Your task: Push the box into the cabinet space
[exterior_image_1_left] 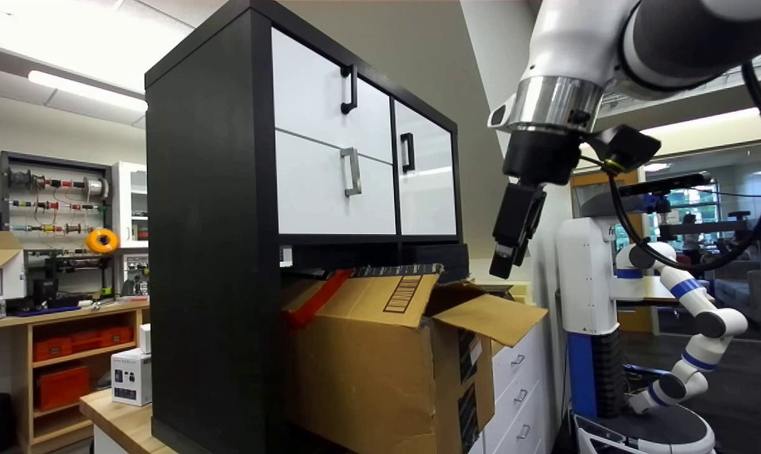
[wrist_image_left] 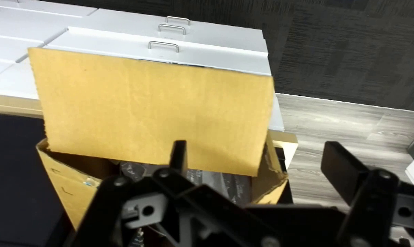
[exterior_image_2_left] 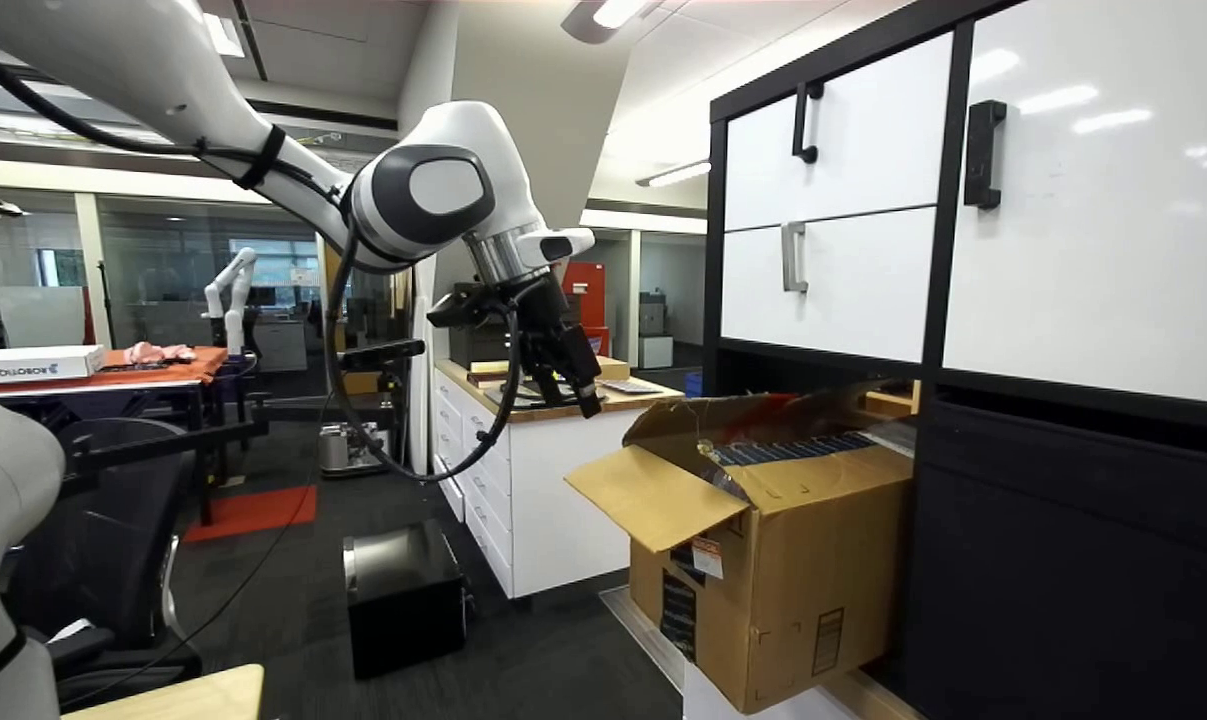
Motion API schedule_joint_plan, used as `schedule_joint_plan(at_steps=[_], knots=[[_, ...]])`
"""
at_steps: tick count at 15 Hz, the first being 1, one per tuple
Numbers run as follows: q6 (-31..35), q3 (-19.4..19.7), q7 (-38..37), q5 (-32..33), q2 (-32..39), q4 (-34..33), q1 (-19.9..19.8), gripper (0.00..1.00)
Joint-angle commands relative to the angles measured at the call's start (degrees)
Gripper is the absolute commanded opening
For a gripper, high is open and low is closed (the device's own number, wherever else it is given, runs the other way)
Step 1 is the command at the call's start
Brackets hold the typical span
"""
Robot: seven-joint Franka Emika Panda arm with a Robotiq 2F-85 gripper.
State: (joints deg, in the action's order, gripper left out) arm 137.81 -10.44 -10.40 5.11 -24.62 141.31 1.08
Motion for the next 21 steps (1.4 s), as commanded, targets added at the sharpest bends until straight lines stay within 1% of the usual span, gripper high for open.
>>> schedule_joint_plan(at_steps=[1,3,4,5,13,17,19,21], knots=[[3.4,1.61,-2.02,3.15,0.72,1.81,-2.66,1.0],[3.61,2.16,-2.22,3.88,1.18,2.11,-3.5,1.0],[1.59,2.61,-0.19,2.34,1.16,1.12,-2.03,1.0],[1.61,2.84,-0.11,2.39,1.4,1.15,-2.17,1.0],[1.88,2.31,-0.79,2.94,1.54,1.31,-2.23,1.0],[5.79,0.96,-3.24,7.03,3.5,2.23,-3.93,1.0],[8.41,1.26,-4.15,8.78,5.15,2.71,-4.34,1.0],[11.69,1.15,-6.5,11.41,6.96,3.49,-5.6,1.0]])
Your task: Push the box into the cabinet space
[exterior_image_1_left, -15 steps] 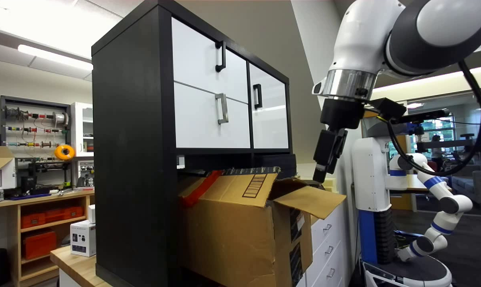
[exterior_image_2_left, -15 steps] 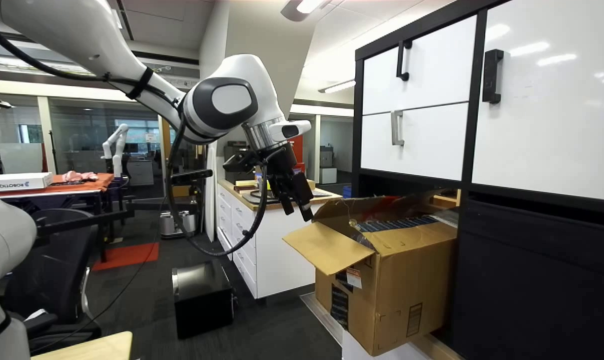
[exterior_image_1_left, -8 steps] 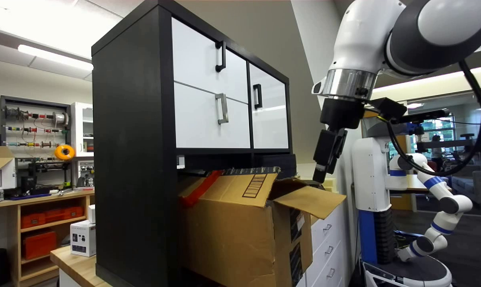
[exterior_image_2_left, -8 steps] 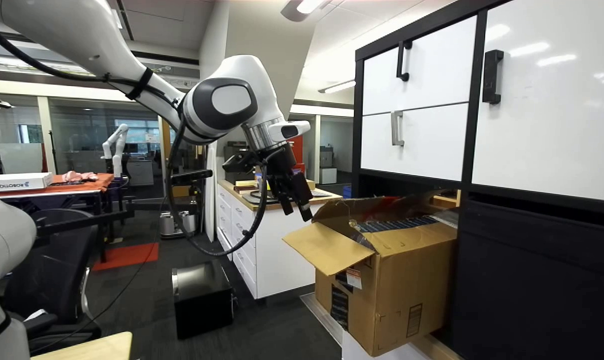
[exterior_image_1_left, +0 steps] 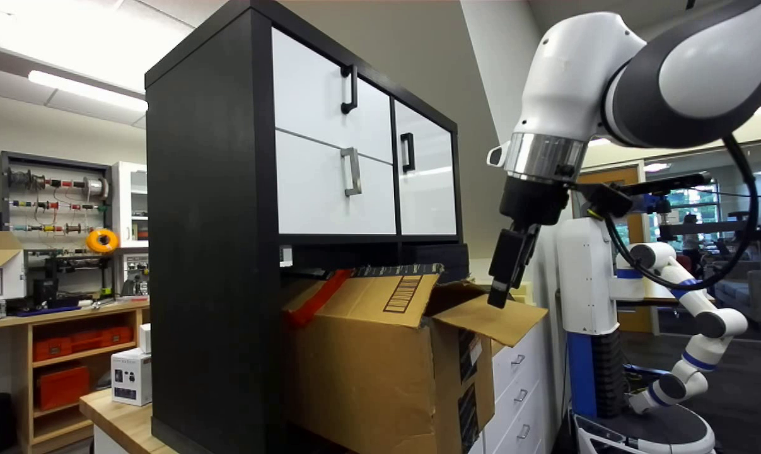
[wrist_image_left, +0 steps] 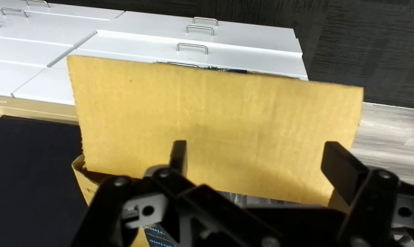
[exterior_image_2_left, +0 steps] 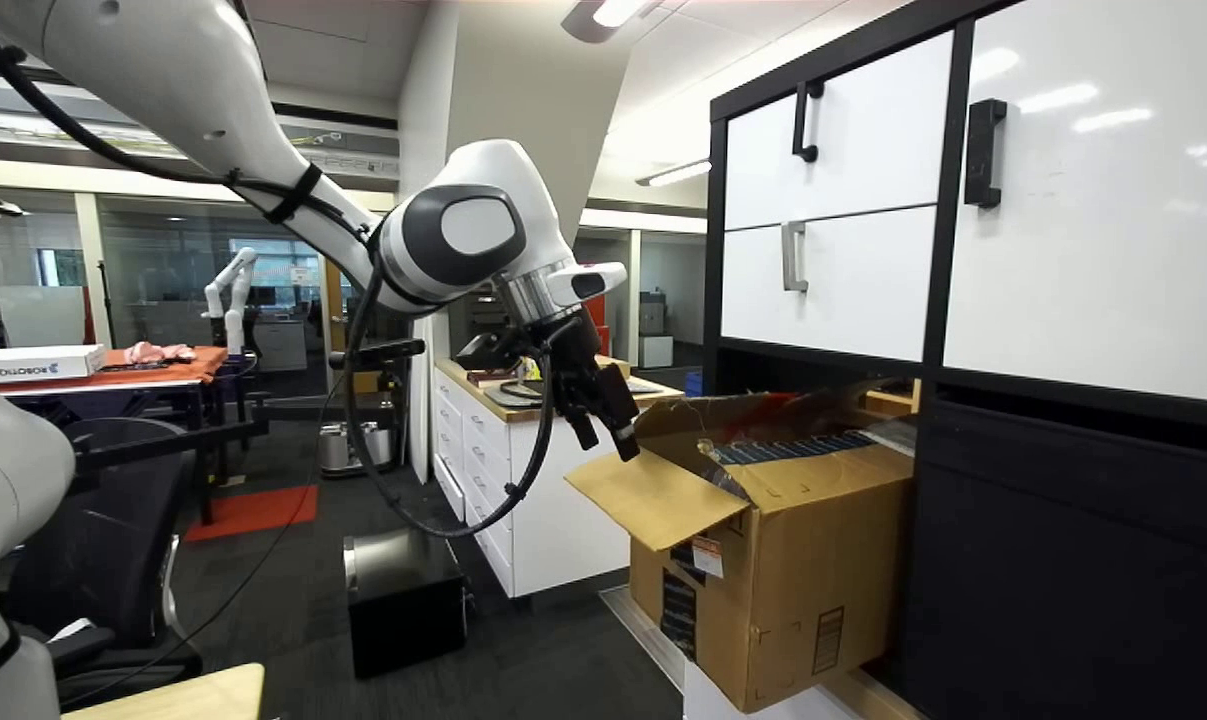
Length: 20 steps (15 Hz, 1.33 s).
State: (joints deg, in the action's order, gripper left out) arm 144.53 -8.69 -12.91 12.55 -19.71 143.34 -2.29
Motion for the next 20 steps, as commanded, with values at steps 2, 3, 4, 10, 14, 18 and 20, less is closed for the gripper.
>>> schedule_joint_plan(at_steps=[2,3,4,10,14,18,20], knots=[[7.39,-0.55,-6.72,6.37,3.86,2.0,-3.55,1.0],[8.39,-0.44,-7.93,7.56,4.8,2.19,-4.18,1.0],[9.41,-0.34,-8.96,8.66,5.63,2.34,-4.68,1.0],[15.91,1.05,-13.33,12.48,10.55,3.41,-6.21,1.0],[22.41,0.88,-15.98,15.13,15.14,2.65,-7.57,0.84],[29.91,1.37,-19.4,19.34,20.19,1.34,-8.62,0.52],[33.54,2.05,-21.53,21.9,21.87,0.64,-9.03,0.39]])
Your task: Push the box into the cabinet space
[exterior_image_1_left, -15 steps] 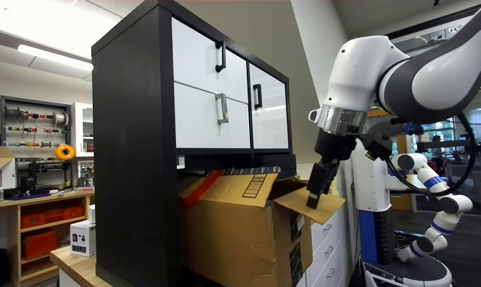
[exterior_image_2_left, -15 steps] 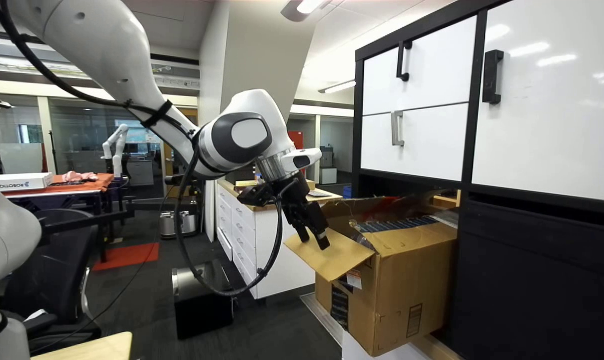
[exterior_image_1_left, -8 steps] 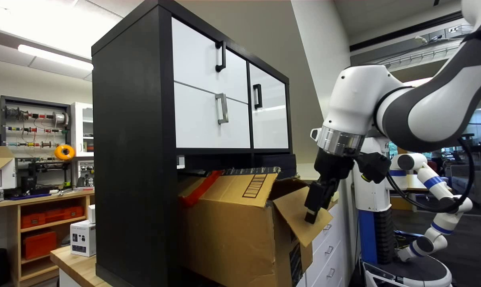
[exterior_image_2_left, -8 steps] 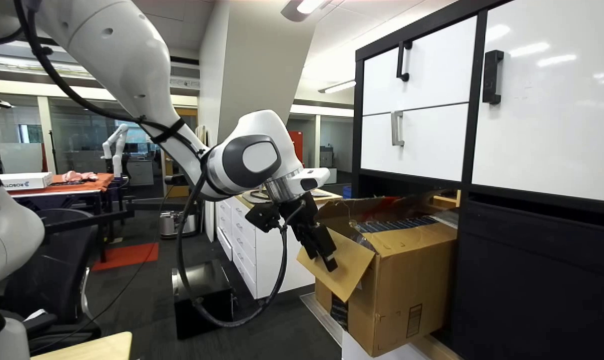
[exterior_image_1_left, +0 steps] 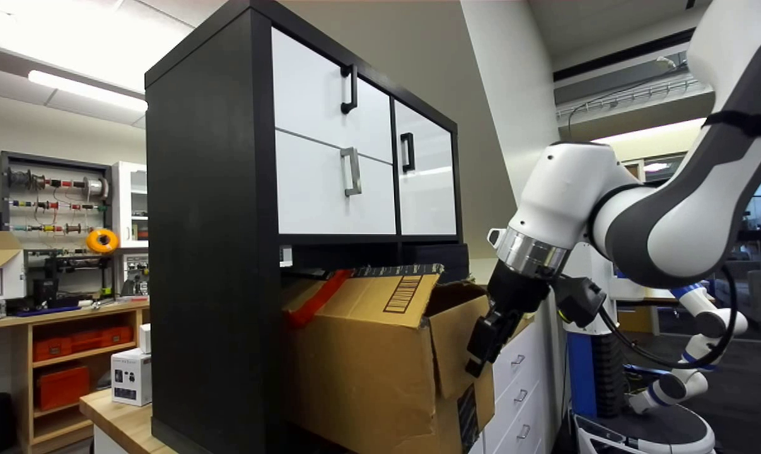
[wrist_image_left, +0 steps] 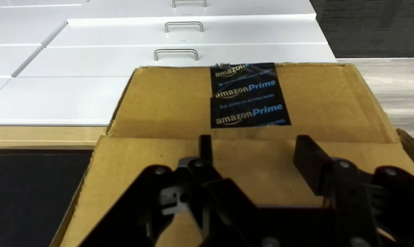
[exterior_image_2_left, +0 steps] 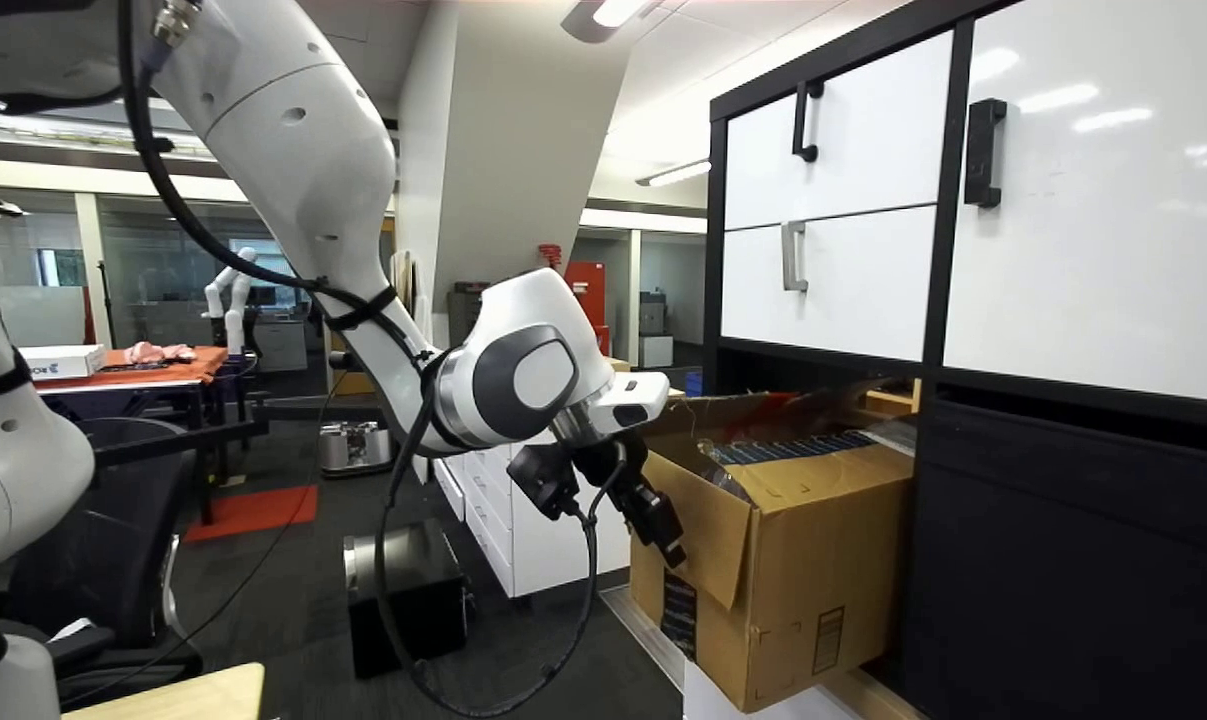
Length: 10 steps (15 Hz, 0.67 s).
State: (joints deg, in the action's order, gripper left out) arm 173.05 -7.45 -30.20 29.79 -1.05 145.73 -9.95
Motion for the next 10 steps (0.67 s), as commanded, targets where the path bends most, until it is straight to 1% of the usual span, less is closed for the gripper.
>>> schedule_joint_plan(at_steps=[1,3,6,10], knots=[[6.6,1.56,-5.69,6.65,3.62,-2.32,-1.48,0.34],[8.96,3.44,-8.4,10.52,3.88,-3.52,-1.15,0.21],[9.93,5.71,-12.51,16.0,4.25,-5.68,-0.51,0.03],[9.1,7.07,-18.32,22.12,6.64,-9.81,0.43,0.0]])
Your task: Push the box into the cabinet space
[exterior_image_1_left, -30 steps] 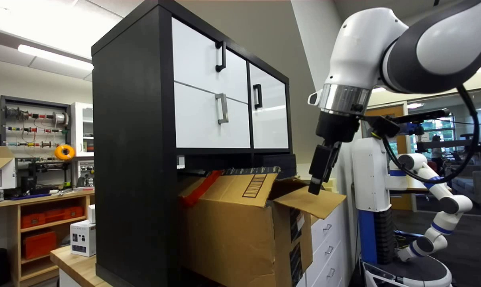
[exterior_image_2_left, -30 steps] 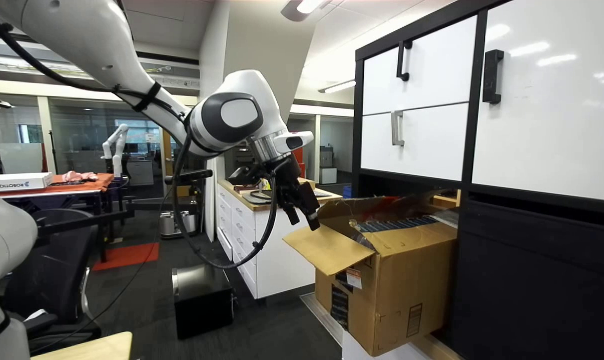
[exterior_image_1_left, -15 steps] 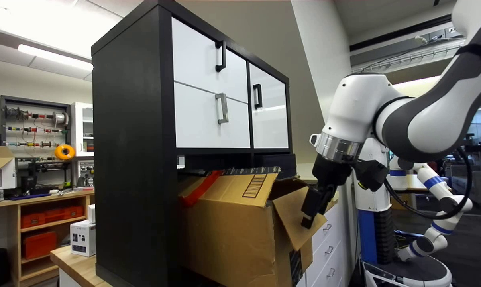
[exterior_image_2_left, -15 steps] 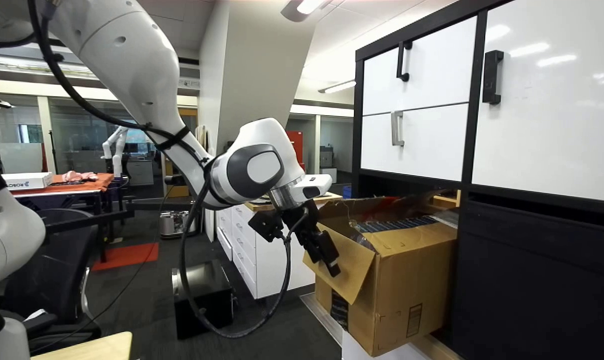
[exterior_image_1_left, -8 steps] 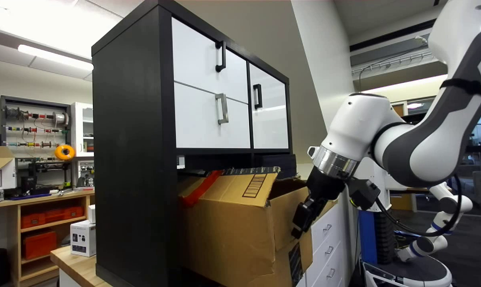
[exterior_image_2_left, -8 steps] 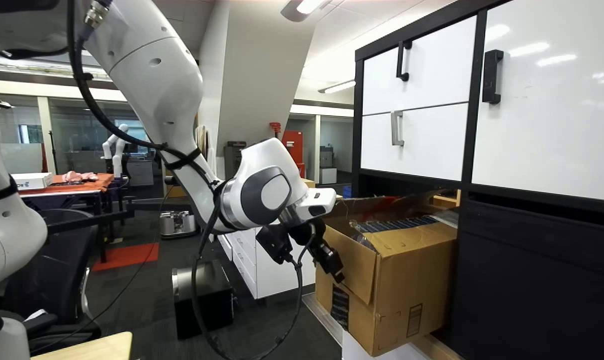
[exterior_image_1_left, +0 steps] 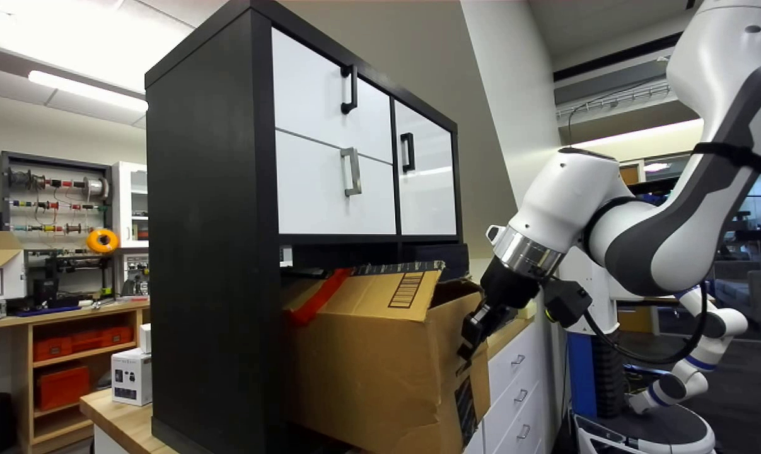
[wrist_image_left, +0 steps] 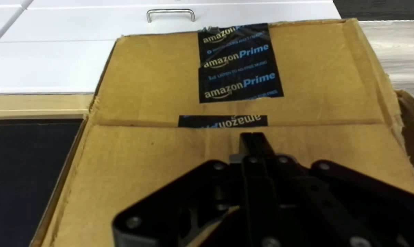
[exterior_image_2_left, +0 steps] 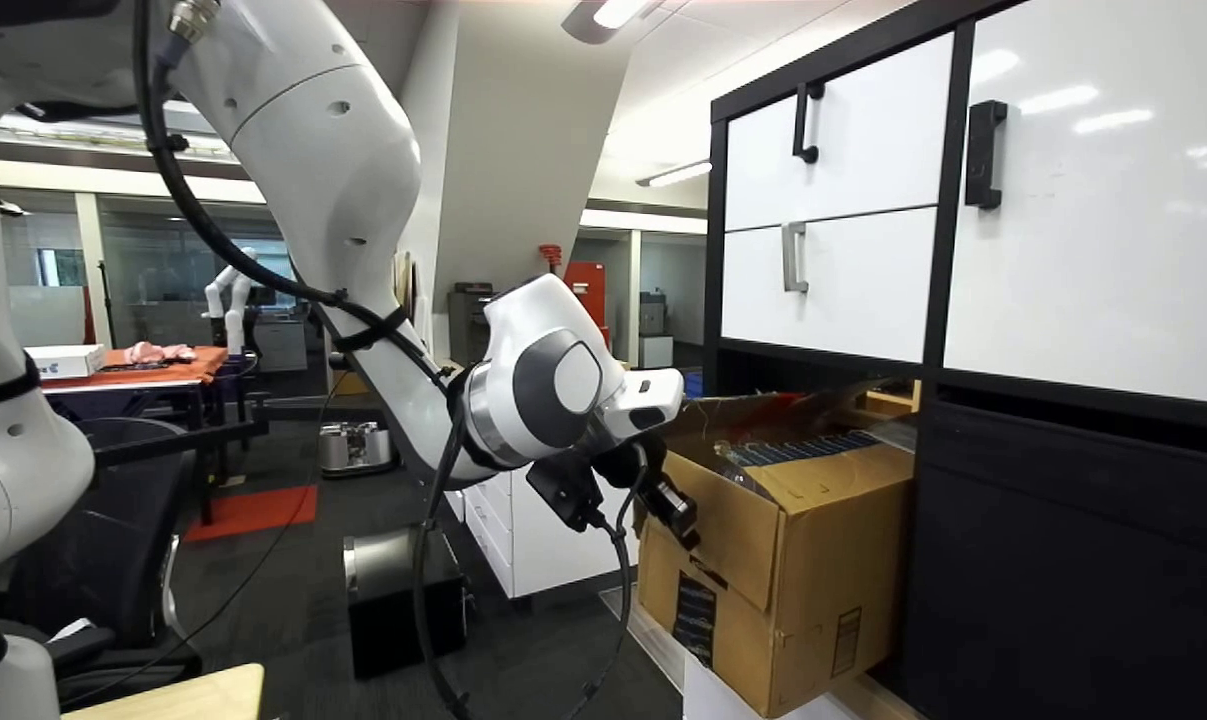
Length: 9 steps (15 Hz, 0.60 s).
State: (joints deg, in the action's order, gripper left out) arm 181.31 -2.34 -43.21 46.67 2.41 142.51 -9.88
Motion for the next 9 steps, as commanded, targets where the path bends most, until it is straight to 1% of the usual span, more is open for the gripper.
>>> schedule_joint_plan(at_steps=[1,5,9], knots=[[0.56,2.08,-6.68,6.68,3.99,-7.59,0.78,0.02],[-0.51,2.93,-11.9,12.02,8.11,-13.15,3.35,0.03],[-0.89,4.87,-16.06,16.05,13.51,-19.95,7.69,0.01]])
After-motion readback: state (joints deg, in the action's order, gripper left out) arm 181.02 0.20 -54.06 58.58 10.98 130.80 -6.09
